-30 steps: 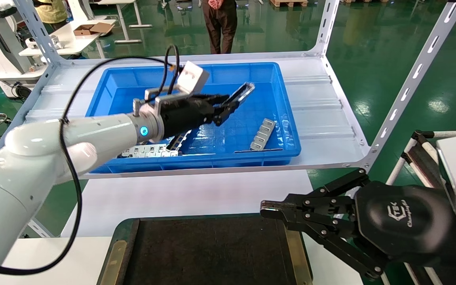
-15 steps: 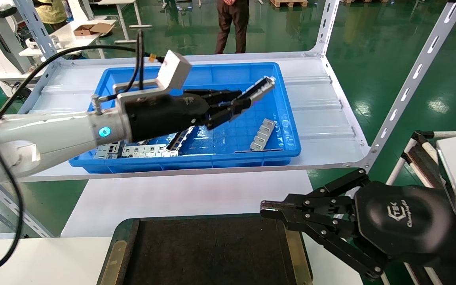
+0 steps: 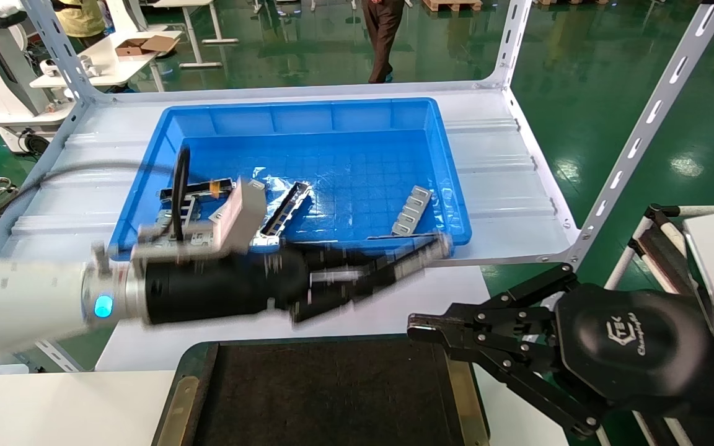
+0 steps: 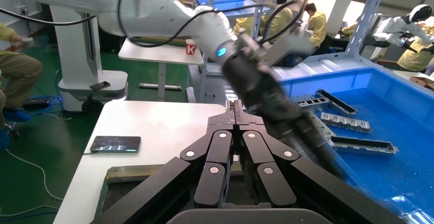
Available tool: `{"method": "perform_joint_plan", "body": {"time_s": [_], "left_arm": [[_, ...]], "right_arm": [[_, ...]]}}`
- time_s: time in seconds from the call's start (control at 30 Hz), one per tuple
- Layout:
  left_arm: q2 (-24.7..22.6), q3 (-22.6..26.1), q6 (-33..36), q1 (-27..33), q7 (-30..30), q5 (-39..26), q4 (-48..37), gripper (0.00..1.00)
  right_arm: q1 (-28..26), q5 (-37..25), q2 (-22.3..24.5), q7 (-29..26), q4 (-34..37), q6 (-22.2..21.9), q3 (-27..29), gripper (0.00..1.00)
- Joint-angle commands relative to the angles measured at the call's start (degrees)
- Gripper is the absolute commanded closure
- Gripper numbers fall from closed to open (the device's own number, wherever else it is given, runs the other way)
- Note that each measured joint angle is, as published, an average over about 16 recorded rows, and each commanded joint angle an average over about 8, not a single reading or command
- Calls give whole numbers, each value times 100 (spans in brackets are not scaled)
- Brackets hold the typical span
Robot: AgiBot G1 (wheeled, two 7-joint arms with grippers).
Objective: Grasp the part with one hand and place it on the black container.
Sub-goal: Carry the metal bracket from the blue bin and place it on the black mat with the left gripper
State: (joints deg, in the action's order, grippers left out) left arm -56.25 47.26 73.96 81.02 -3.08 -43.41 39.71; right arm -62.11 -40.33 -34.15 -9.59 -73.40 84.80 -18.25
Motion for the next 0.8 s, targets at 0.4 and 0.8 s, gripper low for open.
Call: {"method": "perform_joint_plan", "body": {"time_s": [0.4,0.8], "left_arm": [[1089,221,-2099,-1944,-1189,-79,2938,100],[842,596,-4731,-3338,-1677,-501,3728,100]], "right_arm": [[-1,2,1,1,0,-1,-3,100],[-1,3,2,3,0,-2,-5,100]]}}
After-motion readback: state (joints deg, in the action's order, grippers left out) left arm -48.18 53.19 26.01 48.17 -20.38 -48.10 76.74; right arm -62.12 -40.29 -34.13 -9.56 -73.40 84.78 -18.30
